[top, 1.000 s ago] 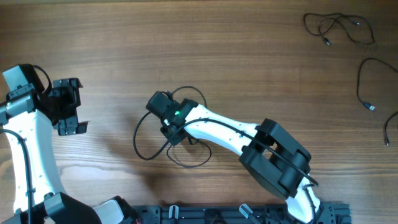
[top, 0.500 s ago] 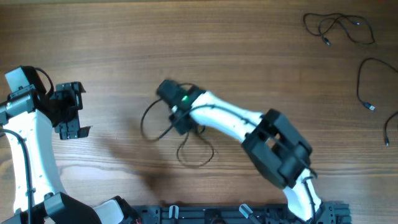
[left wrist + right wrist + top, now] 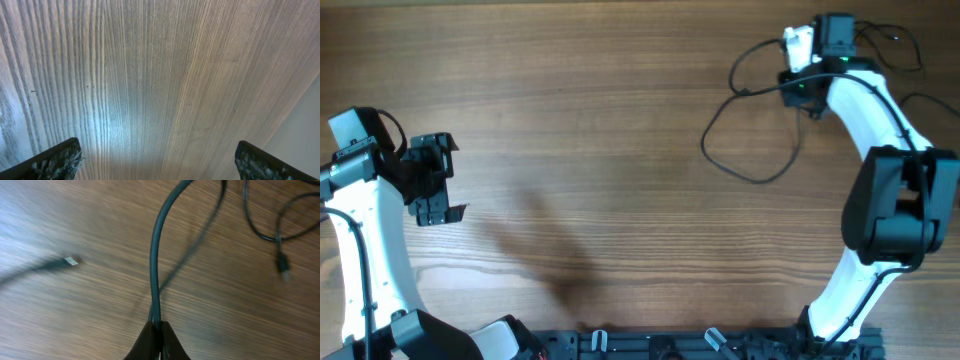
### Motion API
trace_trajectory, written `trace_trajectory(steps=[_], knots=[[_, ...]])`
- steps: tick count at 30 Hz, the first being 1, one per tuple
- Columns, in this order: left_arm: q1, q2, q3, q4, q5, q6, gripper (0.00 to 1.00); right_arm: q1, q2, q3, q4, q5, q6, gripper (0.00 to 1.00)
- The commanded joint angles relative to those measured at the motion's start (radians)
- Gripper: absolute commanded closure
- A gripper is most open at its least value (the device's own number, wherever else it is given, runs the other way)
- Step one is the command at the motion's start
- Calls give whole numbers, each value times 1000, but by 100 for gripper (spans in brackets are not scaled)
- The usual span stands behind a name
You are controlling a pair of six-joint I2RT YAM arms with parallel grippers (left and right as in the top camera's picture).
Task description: Untangle cables
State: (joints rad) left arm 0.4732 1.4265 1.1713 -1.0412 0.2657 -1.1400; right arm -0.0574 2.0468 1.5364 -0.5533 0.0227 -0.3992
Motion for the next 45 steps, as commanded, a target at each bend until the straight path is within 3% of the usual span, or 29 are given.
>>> trace_trajectory(steps=[1,8,9,10,12,15,18,21,23,25,27,30,32,34,36,37,41,45], knots=[[2,-20,8,-4,-13,15,0,-29,-23,7,-27,-98,-312,95],[2,-20,8,-14,6,15,0,9,-21,-3,25,-181,-359,95],[2,-20,8,-18,6,15,0,9,-21,-7,23,-182,-352,53],[2,-20,8,-19,11,15,0,8,-21,-7,23,-182,-315,0],[1,-20,8,-28,59,15,0,10,-34,-5,21,-223,-156,0],[-23,-19,7,-33,58,15,0,38,-88,-5,-17,-438,-84,0],[-64,-19,7,-24,55,15,0,97,-123,-5,-41,-569,134,0],[-71,-19,7,-25,29,15,0,191,-123,-6,-238,-571,238,0],[-71,-19,7,-25,-42,14,0,262,-122,-28,-288,-413,386,0],[-71,-19,7,-25,-56,15,0,340,-122,-72,-285,-124,485,10],[-71,-19,7,-25,-59,15,0,404,-122,-118,-256,-11,468,12],[-71,-19,7,-26,-59,16,0,437,-122,-203,-219,11,403,12],[-71,-19,7,-26,-60,42,0,422,-122,-249,-207,41,430,19],[-71,-19,7,-26,-78,43,0,407,-122,-285,-188,48,428,36],[-71,-19,7,-26,-82,46,0,407,-122,-307,-196,32,426,85],[-71,-19,7,-31,-82,46,0,407,-122,-311,-196,13,423,96],[-71,-19,7,-56,-82,100,0,405,-189,-241,-244,-5,355,96],[-71,-19,7,-61,-82,142,0,396,-426,-179,-199,-8,168,96]])
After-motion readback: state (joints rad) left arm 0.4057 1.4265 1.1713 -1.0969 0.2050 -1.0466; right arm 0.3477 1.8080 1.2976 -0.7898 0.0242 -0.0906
